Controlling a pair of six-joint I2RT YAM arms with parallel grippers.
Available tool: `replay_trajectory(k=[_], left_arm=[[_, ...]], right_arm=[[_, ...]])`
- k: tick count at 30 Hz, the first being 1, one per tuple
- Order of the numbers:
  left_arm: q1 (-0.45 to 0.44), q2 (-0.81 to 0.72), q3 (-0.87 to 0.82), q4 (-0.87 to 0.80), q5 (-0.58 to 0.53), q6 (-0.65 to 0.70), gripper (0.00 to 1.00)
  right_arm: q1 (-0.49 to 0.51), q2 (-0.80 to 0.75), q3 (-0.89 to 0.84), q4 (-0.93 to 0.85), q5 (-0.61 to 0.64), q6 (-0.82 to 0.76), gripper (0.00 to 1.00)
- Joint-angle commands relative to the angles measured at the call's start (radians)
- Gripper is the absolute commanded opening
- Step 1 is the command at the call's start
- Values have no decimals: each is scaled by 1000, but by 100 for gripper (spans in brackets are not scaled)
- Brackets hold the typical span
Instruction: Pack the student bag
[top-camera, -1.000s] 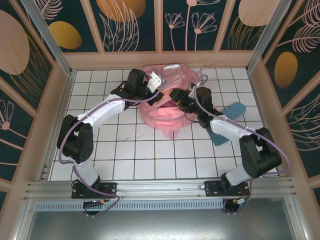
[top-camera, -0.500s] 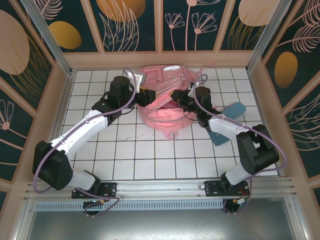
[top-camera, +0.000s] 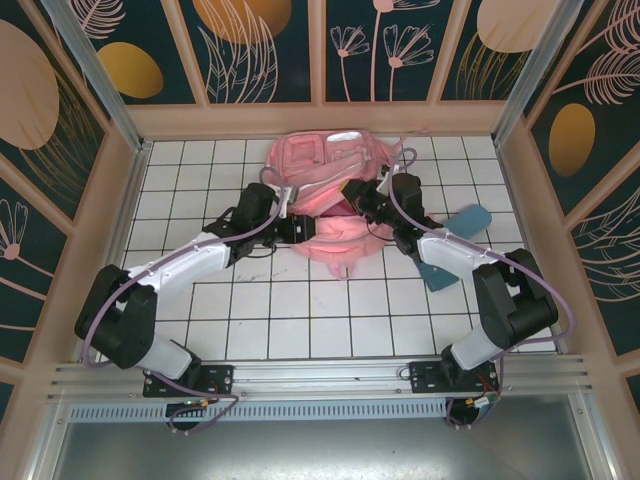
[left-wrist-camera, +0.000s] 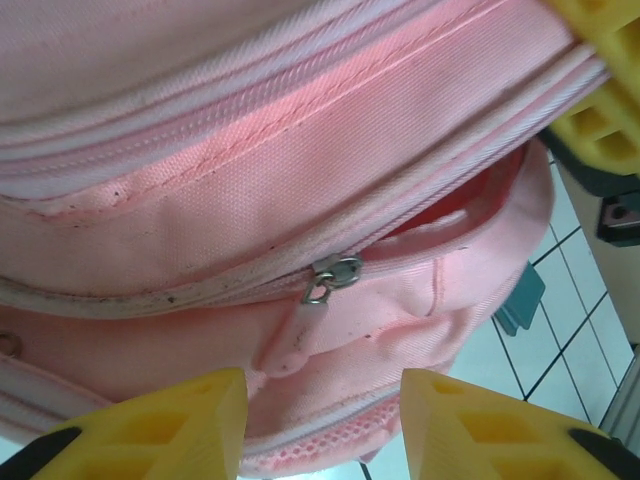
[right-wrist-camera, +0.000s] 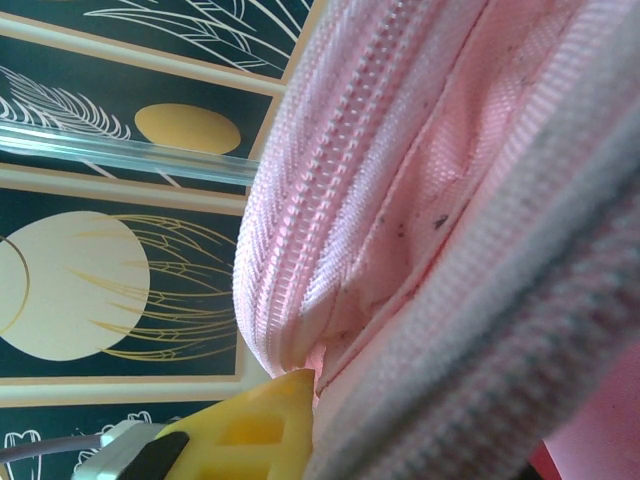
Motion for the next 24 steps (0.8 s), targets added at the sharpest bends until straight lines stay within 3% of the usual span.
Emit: replay_trajectory(k=[1, 5, 10, 15, 24], left_arm=[[-5, 45, 25, 45, -6, -23, 44], [-6, 87, 58, 79, -7, -31, 43], [-5, 121, 87, 97, 4, -22, 32], [-6, 133, 93, 129, 59, -23, 33], [-6, 93, 86, 48, -37, 26, 7]], right_arm=[[3, -67, 62, 116, -44, 11, 7], [4, -70, 61, 106, -47, 5, 7], [6, -73, 58, 101, -48, 3, 7], [10, -76, 56, 94, -46, -4, 7], [10, -111, 54, -5, 33, -49, 3]])
